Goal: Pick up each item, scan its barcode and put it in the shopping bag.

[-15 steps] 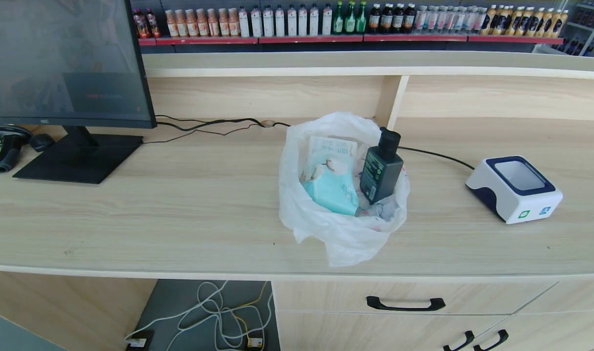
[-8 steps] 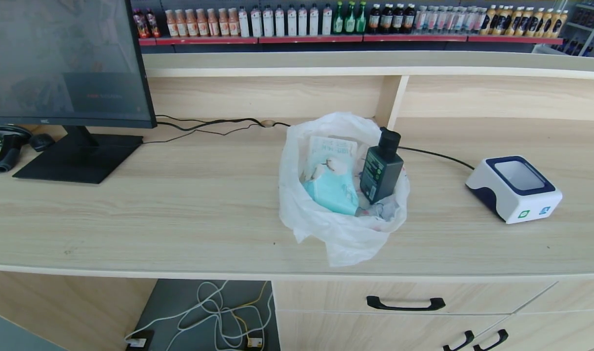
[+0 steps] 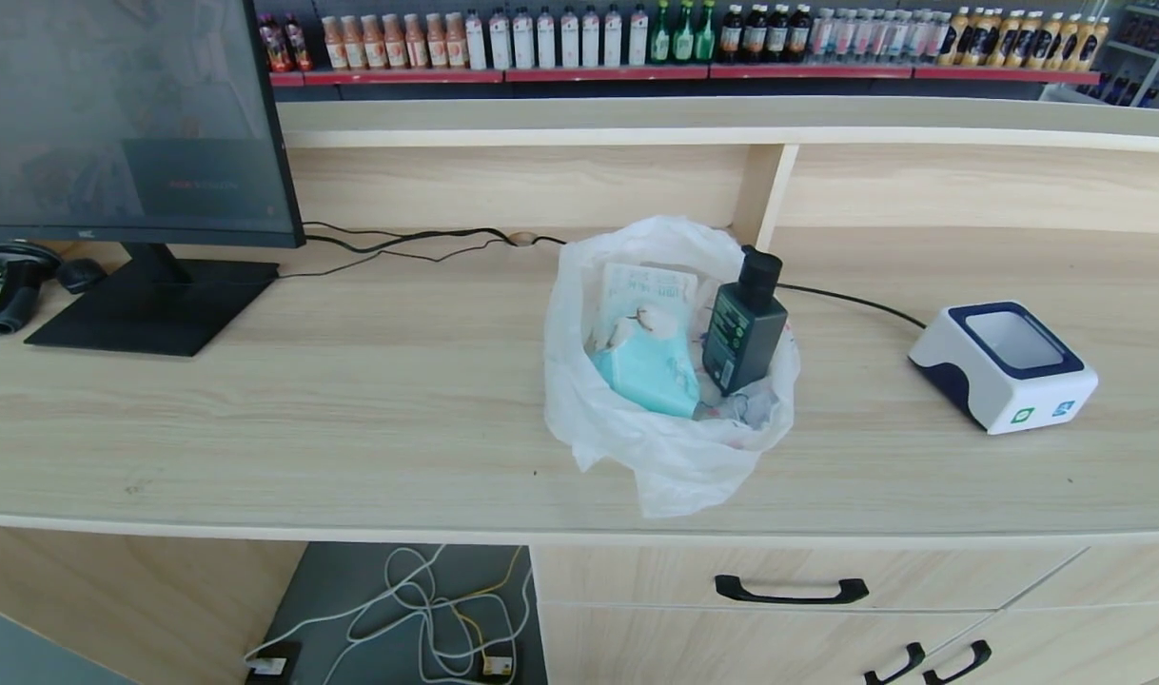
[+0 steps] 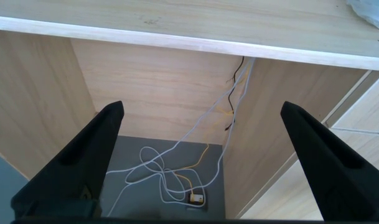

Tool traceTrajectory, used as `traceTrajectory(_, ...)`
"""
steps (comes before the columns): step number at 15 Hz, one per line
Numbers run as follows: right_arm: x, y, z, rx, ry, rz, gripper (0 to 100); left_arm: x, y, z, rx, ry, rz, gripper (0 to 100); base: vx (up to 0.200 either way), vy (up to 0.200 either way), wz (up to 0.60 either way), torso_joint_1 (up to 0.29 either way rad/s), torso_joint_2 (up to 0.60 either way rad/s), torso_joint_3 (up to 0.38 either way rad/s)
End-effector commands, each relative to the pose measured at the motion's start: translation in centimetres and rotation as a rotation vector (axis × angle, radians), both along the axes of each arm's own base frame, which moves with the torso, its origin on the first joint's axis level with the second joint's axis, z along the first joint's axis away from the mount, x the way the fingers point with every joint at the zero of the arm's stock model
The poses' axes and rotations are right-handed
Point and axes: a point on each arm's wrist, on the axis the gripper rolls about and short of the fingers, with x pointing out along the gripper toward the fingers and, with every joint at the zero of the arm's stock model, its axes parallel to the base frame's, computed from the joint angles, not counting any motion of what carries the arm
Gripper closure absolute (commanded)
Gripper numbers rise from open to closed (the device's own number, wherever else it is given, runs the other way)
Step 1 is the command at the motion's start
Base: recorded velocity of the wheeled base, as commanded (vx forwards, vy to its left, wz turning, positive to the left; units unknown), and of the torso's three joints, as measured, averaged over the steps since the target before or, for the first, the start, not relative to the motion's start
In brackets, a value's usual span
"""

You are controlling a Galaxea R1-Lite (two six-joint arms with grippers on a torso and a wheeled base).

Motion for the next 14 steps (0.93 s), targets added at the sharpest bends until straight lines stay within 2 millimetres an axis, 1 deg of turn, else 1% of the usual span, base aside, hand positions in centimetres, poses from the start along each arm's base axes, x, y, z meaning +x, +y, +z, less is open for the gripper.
traceTrajectory(1,0.00,-0.01,-0.01,0.043,0.003,-0.004,0,0.00,0.00,0.01,-0.001,-0.001,0.002,0,-0.200,0.000,0.00,0.032,0.01,0.002)
traceTrajectory(8,0.00,-0.01,0.00,0.066,0.001,-0.007,0,0.00,0.00,0.01,-0.001,-0.001,0.000,0,-0.200,0.000,0.00,0.000,0.00,0.003)
traceTrajectory(11,0.01,-0.02,-0.05,0.066,0.005,-0.006,0,0.00,0.00,-0.01,0.005,0.001,-0.001,0,0.000,0.000,0.00,0.000,0.00,0.000)
traceTrajectory(14,0.00,-0.02,0.00,0.065,0.001,-0.005,0,0.00,0.00,-0.01,0.000,0.001,0.000,0,0.000,-0.200,0.00,0.006,0.00,0.005)
